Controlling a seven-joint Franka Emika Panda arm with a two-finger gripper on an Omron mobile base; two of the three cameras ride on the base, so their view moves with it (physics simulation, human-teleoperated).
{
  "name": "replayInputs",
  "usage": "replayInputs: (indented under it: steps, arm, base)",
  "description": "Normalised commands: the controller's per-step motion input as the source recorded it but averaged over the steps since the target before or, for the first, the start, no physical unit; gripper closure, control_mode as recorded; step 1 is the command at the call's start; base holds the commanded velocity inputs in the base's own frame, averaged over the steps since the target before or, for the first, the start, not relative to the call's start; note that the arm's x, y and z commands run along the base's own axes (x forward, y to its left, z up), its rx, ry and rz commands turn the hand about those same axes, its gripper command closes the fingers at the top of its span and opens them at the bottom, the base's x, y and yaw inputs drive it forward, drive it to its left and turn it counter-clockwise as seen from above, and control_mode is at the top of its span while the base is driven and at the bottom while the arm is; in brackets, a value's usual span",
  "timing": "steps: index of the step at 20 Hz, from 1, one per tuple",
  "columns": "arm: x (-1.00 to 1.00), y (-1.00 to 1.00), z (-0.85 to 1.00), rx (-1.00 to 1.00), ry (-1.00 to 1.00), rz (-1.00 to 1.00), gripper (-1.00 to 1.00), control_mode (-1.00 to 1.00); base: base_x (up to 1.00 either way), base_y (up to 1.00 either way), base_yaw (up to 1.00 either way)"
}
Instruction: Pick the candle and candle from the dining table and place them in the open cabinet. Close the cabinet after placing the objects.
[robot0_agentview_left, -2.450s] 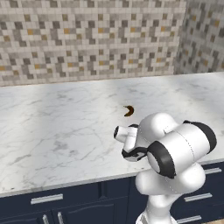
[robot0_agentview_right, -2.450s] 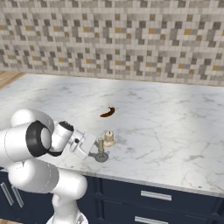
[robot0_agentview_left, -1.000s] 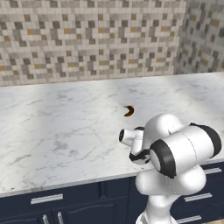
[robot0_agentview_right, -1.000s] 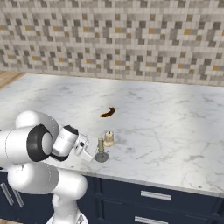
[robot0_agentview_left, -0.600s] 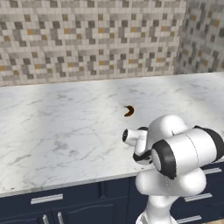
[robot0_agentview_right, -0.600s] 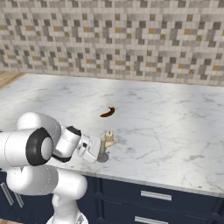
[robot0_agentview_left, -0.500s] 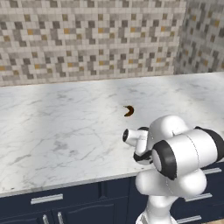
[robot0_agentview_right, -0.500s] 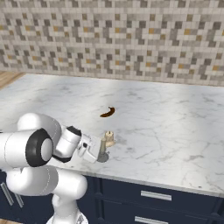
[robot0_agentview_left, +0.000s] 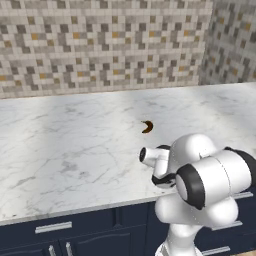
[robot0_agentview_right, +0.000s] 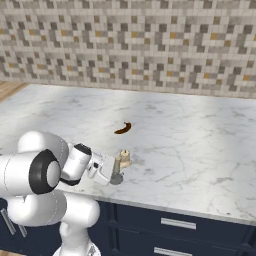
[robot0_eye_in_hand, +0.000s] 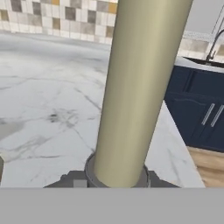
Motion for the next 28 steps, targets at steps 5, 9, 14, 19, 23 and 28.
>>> replayInputs:
  steps: [5, 9, 14, 19, 23, 28]
  arm:
    - [-0.04, 0.09, 0.42, -0.1, -0.03, -0.04, 1.0, -1.0]
    - [-0.1, 0.0, 0.46, -0.12, -0.02, -0.05, 1.0, -1.0]
    - [-0.03, 0.0, 0.46, -0.05, 0.0, -0.05, 1.0, -1.0]
    - [-0.05, 0.0, 0.48, -0.04, 0.01, -0.01, 1.0, -1.0]
    - [-0.14, 0.0, 0.46, -0.05, 0.0, 0.0, 1.0, -1.0]
    - [-0.22, 0.02, 0.46, -0.07, 0.01, 0.0, 1.0, -1.0]
  base:
    - [0.0, 0.0, 0.0]
    - [0.0, 0.0, 0.0]
    - [0.0, 0.0, 0.0]
    - [0.0, 0.0, 0.0]
    - [0.0, 0.0, 0.0]
    - [0.0, 0.0, 0.0]
